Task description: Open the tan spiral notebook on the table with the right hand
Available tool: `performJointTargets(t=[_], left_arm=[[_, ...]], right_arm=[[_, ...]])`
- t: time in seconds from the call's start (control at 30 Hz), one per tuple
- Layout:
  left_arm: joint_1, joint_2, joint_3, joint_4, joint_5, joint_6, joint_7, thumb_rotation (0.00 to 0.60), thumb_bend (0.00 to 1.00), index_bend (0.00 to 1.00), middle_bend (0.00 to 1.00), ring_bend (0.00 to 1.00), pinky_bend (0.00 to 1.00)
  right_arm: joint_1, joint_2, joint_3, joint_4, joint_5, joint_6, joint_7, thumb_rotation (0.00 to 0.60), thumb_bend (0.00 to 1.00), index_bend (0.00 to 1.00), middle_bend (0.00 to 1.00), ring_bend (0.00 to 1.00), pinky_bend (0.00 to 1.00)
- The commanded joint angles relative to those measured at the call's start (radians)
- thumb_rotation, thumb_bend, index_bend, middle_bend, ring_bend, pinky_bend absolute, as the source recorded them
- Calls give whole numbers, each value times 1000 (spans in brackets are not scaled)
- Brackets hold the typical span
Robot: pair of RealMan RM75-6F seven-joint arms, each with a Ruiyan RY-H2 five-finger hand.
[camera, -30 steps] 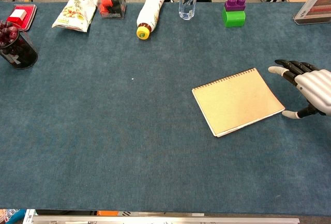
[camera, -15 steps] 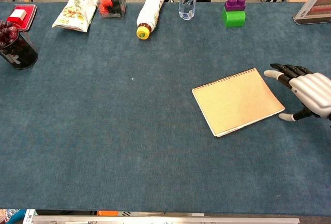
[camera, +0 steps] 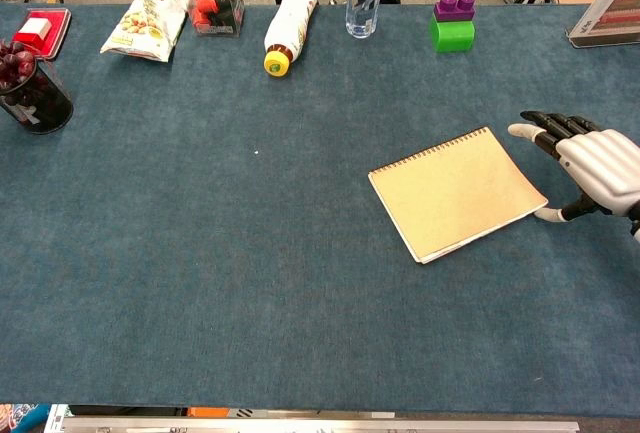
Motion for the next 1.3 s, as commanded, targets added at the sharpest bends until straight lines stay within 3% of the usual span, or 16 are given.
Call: performJointTargets(t=[0.03,1.3], left_arm=[[0,0,0,0,0,0,0,600,241,474,300,244,374],[-1,1,-3,1,-6,0,-1,600,241,475,300,244,374]], right_arm=[[7,-7,6,14,7,-11,2,600,108,126,19,0,102],[74,-74,71,137,74,-62,35,600,123,126,19,0,102]])
